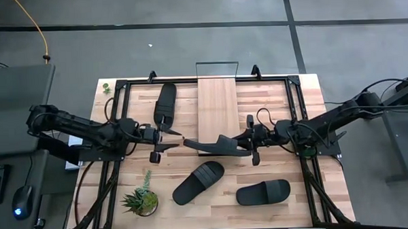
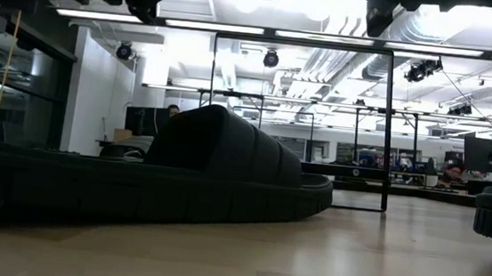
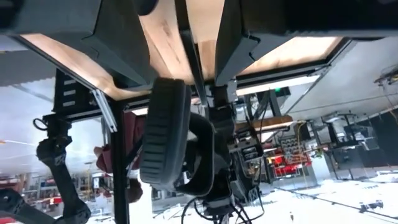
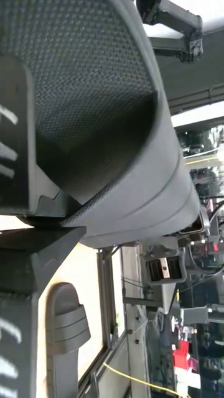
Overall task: Pick and place slides into the shelf
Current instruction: Put the top right black slide on the shelf
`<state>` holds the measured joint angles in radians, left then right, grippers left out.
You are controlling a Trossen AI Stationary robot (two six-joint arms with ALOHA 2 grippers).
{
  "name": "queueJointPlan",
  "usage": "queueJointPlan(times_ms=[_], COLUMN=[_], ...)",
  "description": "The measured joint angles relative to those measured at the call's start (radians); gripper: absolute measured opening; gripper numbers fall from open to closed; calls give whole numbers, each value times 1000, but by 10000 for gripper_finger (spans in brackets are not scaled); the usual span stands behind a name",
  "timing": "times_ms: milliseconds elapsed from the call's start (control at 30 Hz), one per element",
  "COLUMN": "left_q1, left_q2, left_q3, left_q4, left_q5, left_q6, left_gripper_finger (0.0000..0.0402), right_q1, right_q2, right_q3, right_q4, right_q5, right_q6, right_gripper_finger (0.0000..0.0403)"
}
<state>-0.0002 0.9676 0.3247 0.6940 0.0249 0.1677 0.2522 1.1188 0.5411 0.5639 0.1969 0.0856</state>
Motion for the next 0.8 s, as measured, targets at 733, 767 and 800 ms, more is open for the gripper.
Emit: queueJointPlan(times_ms=[733, 767, 800], left_q1=[0, 0, 0], left_q2=[264, 264, 264], left_q3=[223, 227, 229], left_q4=[-41, -41, -40], left_q5=[159, 164, 169], left_q6=[-33, -32, -27], left_gripper_finger=[166, 166, 166], right_q1=[-31, -33, -35], right_q2=[16, 16, 16], right_q3=[1, 1, 1], right_q4=[-14, -19, -24], right_q5=[-50, -51, -51], right_q6=[51, 55, 60], right_gripper_finger=[0, 0, 0])
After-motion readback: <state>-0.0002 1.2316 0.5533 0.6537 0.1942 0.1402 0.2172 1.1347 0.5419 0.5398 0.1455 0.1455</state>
